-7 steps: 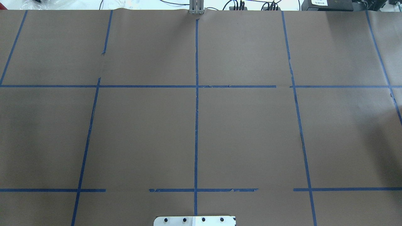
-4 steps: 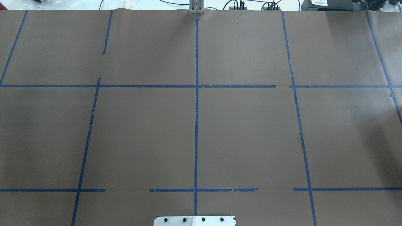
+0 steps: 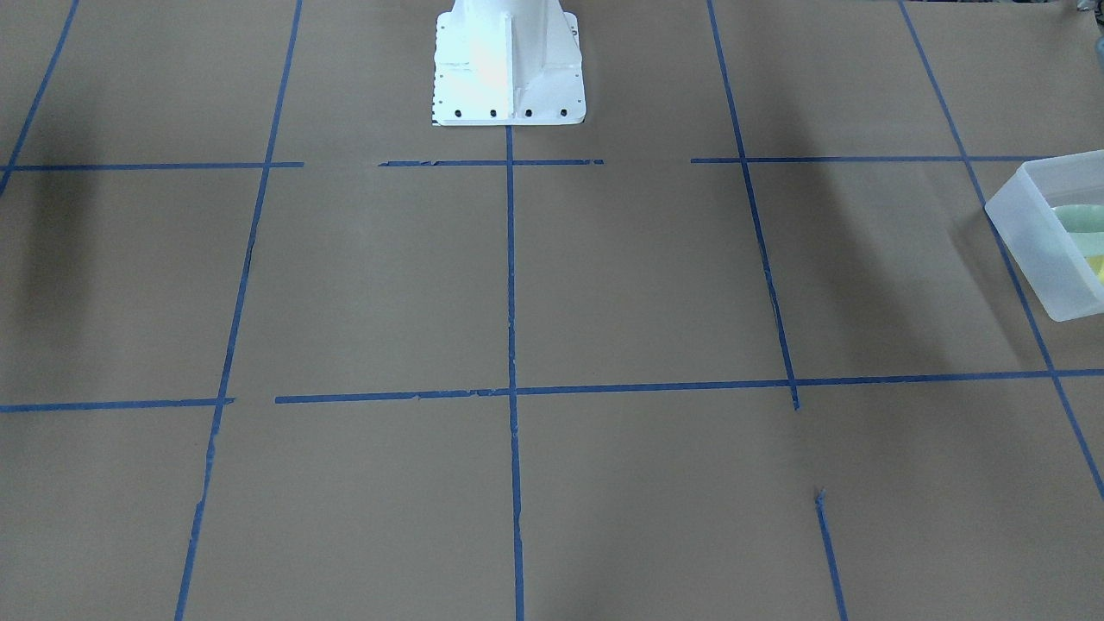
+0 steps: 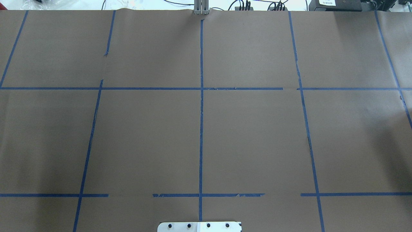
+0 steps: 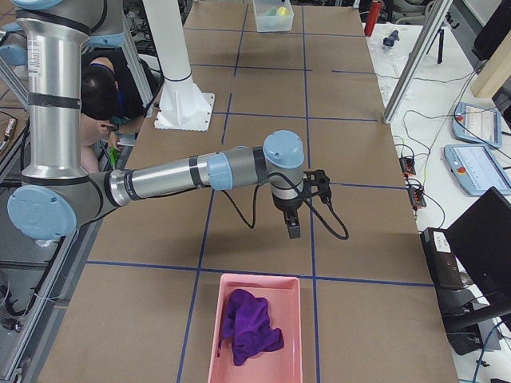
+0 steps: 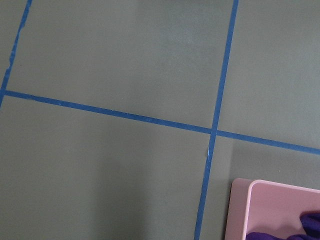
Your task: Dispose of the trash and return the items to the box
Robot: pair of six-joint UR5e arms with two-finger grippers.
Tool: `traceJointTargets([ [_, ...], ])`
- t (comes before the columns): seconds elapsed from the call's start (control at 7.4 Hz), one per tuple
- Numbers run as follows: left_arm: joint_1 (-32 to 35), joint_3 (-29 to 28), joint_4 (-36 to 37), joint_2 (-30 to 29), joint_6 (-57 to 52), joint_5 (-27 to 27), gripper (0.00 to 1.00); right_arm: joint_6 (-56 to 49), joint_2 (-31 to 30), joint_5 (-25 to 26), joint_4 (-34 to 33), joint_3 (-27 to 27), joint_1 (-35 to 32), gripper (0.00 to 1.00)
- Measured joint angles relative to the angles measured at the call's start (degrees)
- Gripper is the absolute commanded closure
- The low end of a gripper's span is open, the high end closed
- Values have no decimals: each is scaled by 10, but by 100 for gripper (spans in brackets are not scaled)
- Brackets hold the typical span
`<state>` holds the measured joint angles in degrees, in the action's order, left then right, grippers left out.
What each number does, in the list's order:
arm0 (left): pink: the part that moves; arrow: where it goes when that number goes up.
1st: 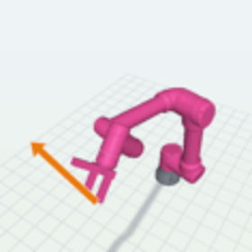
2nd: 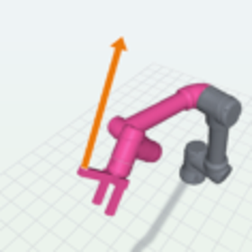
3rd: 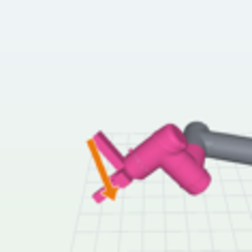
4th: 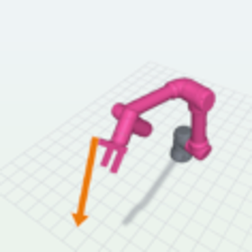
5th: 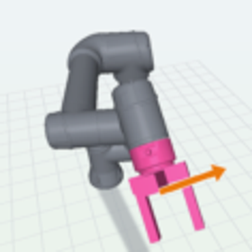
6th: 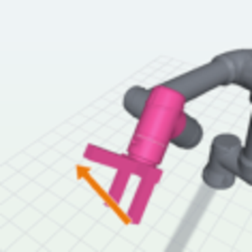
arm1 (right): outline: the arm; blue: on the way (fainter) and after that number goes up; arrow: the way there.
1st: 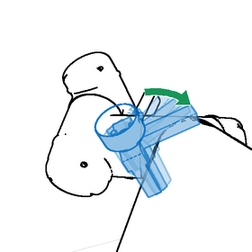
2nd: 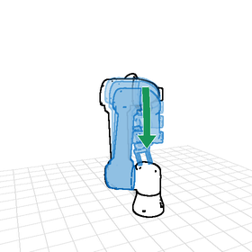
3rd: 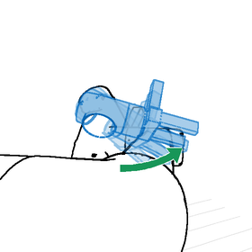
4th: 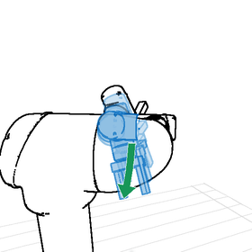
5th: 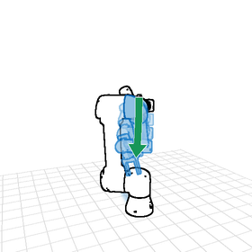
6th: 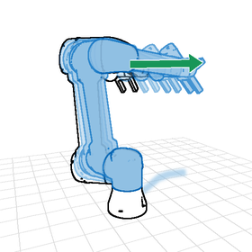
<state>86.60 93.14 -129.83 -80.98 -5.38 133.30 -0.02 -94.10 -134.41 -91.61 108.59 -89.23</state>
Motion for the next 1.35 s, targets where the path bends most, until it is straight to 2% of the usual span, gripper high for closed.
traceJointTargets([
  [0.27,0,53,122,-37,2,-1,0,6,-3,1,-5,-1,-1,0],
  [0.68,4,71,246,-39,2,-4,0,6,-26,-4,-14,-6,-1,0],
  [0.95,16,80,355,-42,1,-5,0,7,-28,-22,-50,-3,-1,0],
  [1.35,43,85,408,-27,-2,-5,0,7,-39,-31,-54,-1,-1,0],
])
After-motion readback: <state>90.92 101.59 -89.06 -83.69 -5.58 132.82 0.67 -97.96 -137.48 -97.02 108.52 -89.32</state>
